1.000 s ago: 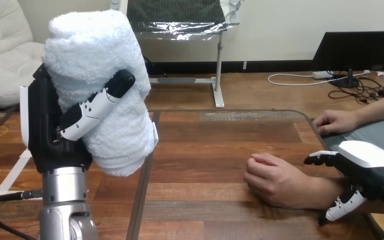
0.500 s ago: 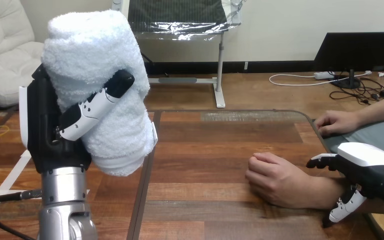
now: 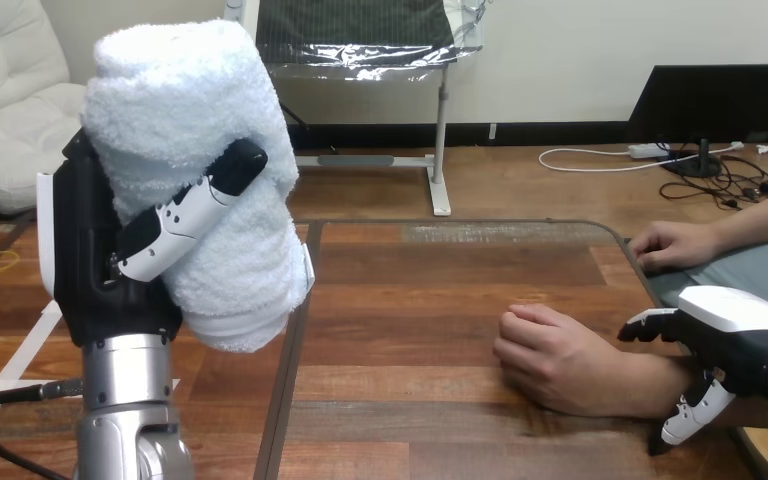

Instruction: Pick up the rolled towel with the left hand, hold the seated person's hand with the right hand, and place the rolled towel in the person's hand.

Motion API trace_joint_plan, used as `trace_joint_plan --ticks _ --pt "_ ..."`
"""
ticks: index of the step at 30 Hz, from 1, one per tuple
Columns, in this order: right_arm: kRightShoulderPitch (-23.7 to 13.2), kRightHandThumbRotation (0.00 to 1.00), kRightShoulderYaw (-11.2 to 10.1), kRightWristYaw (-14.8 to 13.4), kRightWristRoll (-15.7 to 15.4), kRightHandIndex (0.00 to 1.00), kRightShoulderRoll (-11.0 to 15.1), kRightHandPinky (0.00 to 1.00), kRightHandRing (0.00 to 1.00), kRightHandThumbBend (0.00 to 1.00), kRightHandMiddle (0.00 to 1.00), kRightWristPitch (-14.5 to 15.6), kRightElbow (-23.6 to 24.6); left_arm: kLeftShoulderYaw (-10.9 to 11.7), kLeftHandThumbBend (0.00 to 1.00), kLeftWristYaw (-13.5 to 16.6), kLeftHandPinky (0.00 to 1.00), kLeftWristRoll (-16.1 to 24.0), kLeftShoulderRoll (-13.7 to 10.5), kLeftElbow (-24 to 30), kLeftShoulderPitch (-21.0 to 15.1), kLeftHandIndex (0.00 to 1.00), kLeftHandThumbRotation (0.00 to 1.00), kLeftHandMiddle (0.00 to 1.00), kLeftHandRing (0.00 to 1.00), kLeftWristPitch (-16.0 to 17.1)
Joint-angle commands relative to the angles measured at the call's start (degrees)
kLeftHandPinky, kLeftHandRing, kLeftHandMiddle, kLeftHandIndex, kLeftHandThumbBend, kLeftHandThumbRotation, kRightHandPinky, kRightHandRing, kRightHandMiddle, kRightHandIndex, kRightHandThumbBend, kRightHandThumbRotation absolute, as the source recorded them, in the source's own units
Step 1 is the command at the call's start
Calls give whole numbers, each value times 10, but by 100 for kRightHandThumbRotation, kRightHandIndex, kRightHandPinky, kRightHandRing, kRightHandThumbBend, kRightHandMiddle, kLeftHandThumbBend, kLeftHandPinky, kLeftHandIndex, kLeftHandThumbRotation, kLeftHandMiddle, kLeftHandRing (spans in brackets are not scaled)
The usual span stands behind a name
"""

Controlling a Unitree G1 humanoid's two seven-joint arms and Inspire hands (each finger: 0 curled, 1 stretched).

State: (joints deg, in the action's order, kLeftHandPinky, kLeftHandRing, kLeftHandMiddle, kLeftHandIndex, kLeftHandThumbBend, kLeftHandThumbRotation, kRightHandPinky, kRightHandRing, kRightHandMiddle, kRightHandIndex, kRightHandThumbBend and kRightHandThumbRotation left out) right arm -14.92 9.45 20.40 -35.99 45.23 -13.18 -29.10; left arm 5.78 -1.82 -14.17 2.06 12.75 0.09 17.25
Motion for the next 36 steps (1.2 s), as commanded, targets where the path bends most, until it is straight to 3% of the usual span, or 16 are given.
trace_joint_plan --ticks 1,8,27,32,36 --pt "-11 14 14 6 -2 83 6 62 84 99 85 24 -43 5 45 -4 18 -7 -1 20 -23 37 0 31 24 8" --pt "-16 15 23 11 -9 83 3 58 79 96 83 46 -44 6 45 -6 18 -6 -3 19 -24 37 0 31 24 11" --pt "-29 15 56 16 -31 72 5 49 63 89 71 49 -52 8 45 -6 17 -16 -3 22 -24 37 0 31 24 9" --pt "-32 14 60 18 -31 67 1 31 42 87 53 54 -54 9 46 -5 17 -14 -3 24 -24 37 0 31 24 7" --pt "-32 12 61 17 -29 65 -1 23 33 87 45 57 -54 9 46 -8 17 -17 -4 23 -24 37 0 31 24 8"
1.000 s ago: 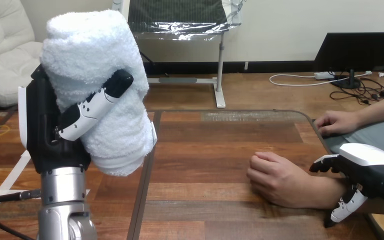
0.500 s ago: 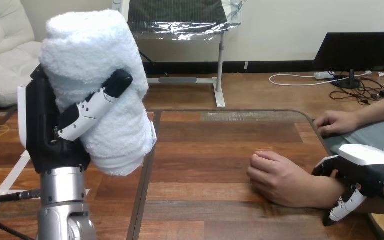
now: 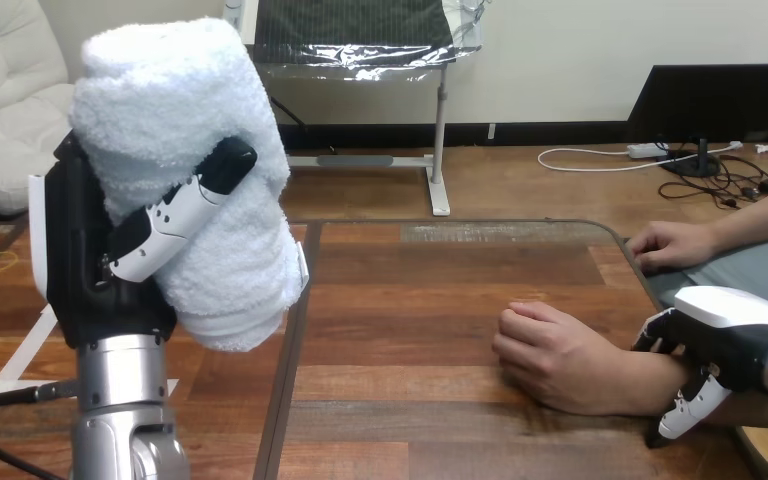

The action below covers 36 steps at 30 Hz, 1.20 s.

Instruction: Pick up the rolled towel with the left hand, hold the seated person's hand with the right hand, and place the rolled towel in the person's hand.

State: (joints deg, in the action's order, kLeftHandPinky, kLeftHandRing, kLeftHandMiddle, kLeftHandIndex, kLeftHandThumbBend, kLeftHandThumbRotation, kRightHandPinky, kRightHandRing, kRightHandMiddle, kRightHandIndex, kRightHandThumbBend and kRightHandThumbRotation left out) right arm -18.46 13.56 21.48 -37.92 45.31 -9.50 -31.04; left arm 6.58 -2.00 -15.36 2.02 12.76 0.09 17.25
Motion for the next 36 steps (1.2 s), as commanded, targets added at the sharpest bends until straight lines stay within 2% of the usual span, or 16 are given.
trace_joint_plan --ticks 1,9,15,24,31,36 --pt "4 12 21 7 -10 63 -2 22 31 87 43 22 -33 2 46 -7 17 -5 -3 23 -24 37 0 31 23 9" --pt "3 11 24 13 -8 59 -6 16 24 87 36 32 -31 4 46 -8 17 -9 -1 23 -25 37 0 31 23 7" --pt "2 10 27 15 -2 55 -8 16 24 86 36 36 -35 6 47 -8 17 -9 -1 21 -25 37 0 31 23 8" --pt "0 7 29 23 9 52 -10 17 27 86 38 43 -35 8 48 -11 17 -9 -1 18 -25 37 0 31 24 11" --pt "0 4 30 30 14 49 -11 27 39 86 47 51 -34 10 48 -17 17 -12 -1 16 -25 37 0 31 24 14" --pt "1 1 28 36 22 47 -11 30 42 86 50 58 -28 10 48 -17 17 -13 0 17 -24 37 0 31 24 12"
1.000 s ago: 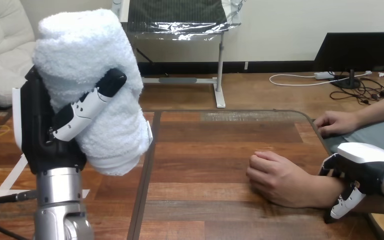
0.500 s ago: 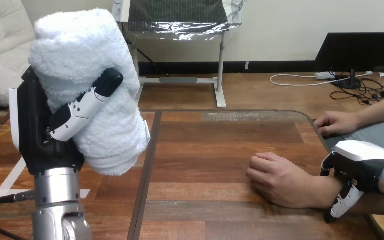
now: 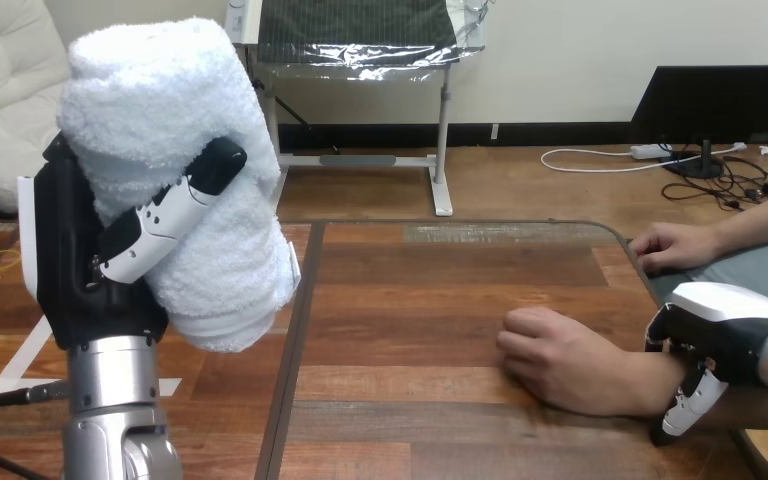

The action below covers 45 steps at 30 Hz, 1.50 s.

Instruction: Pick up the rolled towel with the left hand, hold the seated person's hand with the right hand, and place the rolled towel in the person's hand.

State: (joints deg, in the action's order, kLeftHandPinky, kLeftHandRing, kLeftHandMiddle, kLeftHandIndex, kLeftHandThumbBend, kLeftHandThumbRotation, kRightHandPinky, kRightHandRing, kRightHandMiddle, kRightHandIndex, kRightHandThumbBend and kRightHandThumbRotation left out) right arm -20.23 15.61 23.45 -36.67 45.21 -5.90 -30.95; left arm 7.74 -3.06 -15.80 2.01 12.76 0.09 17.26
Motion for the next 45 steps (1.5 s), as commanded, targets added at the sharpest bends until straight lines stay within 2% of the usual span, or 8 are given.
trace_joint_plan --ticks 1,10,14,28,45 --pt "18 1 8 16 10 47 -10 30 42 86 50 22 -29 -1 48 -7 17 -8 1 17 -24 37 0 31 24 12" --pt "19 0 8 18 19 45 -10 36 49 87 55 23 -28 -2 48 -3 17 -7 3 19 -23 37 0 31 24 10" --pt "23 0 5 13 22 44 -8 36 50 88 55 14 -24 -2 48 -3 17 -6 4 18 -23 37 0 31 24 11" --pt "28 0 7 6 17 44 -4 29 41 89 50 14 -13 -3 48 -3 18 -4 4 18 -23 37 0 32 24 11" --pt "32 0 9 0 11 44 -1 27 39 88 49 16 -5 -5 48 3 18 1 7 20 -21 37 0 31 24 9"
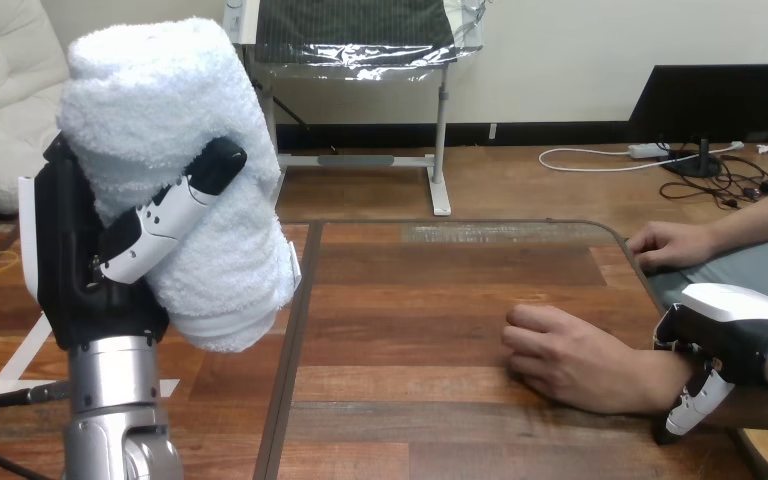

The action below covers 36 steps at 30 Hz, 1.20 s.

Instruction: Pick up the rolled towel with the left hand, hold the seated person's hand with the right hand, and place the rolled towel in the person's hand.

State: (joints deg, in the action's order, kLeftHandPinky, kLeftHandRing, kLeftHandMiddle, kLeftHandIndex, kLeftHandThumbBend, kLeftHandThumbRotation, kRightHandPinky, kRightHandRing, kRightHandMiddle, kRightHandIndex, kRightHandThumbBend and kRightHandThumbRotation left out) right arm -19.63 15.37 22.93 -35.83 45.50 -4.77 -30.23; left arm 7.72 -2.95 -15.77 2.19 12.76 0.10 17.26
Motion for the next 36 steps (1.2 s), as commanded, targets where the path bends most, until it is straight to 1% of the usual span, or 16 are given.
trace_joint_plan --ticks 1,7,12,18,23,32,36 --pt "26 0 11 5 2 44 -4 27 39 88 48 5 -12 -5 48 2 18 2 5 21 -21 37 0 31 24 9" --pt "29 0 10 -3 2 43 -3 26 37 89 46 -1 -10 -4 49 1 18 4 4 18 -21 37 0 31 24 12" --pt "28 0 11 1 0 43 -3 25 37 90 46 9 -5 -4 49 0 18 2 4 19 -20 37 0 31 24 11" --pt "28 0 10 -3 1 44 -3 26 38 89 47 10 -6 -4 49 0 18 1 4 19 -20 37 0 31 24 11" --pt "27 0 9 -3 3 44 -2 24 35 88 44 10 -5 -4 49 -1 18 0 4 19 -21 37 0 31 24 11" --pt "24 0 0 0 13 42 3 20 30 88 39 5 1 -6 48 0 18 -2 5 20 -20 37 0 31 24 8" --pt "23 0 -6 -5 18 40 5 21 31 89 40 1 3 -6 47 1 18 0 5 21 -20 37 0 31 24 6"
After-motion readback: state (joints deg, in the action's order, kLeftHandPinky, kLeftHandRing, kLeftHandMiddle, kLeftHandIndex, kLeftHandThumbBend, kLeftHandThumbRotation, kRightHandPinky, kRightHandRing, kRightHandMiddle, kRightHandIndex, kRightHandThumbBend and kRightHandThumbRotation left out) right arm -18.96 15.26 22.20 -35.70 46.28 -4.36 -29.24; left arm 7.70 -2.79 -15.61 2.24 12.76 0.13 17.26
